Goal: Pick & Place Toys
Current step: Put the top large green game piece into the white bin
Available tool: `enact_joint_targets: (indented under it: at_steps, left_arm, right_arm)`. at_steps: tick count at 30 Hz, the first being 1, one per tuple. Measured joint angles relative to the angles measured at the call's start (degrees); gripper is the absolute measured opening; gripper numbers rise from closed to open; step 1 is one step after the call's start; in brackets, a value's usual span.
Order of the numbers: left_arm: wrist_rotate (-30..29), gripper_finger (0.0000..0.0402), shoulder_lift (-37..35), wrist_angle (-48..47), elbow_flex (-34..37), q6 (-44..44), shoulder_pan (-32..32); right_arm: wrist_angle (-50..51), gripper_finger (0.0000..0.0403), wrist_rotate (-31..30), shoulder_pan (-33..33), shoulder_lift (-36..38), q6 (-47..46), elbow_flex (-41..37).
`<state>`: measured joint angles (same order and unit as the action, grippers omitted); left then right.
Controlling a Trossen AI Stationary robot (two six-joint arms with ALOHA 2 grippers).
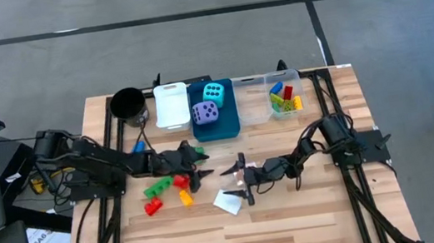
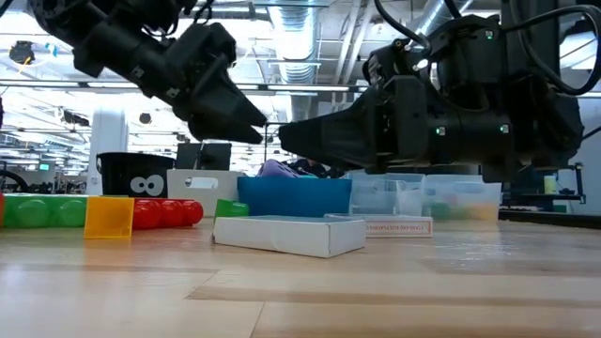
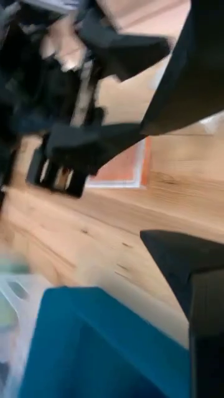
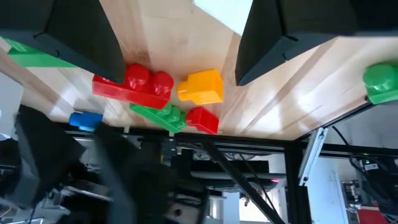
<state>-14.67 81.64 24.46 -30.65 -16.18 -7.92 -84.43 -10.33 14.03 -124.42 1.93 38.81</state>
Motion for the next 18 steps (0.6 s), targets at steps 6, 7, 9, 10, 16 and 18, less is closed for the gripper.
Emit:
enact_joint_targets:
  at_steps: [6,7,9,10,16,18]
  left_arm:
    - [0.0,0.0321,-3.4,-12.5,-0.1,1.9,0.0]
    - [0.0,0.0328,-3.9,-15.3,-0.1,1.4,0.0]
    - [0.0,0.0338,-4.9,-20.6,0.0,0.9,0.0]
    - [-0.1,0.0342,-5.3,-21.9,0.0,0.9,0.3]
    - [-0.4,0.0355,-7.3,-23.8,0.0,3.6,2.5]
    - [-0.4,0.0358,-7.3,-24.2,0.0,4.2,3.5]
  right_arm:
    - [0.5,0.0299,0.0,-0.5,0.0,0.0,0.0]
    - [0.5,0.0299,0.0,-0.7,0.0,0.0,0.0]
    - [0.5,0.0299,0.0,-0.8,0.0,-0.4,0.0]
    - [0.5,0.0299,0.0,-0.8,0.0,-0.4,0.0]
    - [1.4,0.0299,0.0,-1.1,0.0,-0.4,0.9]
    - [2.7,0.0299,0.1,-1.1,0.0,-0.3,1.3]
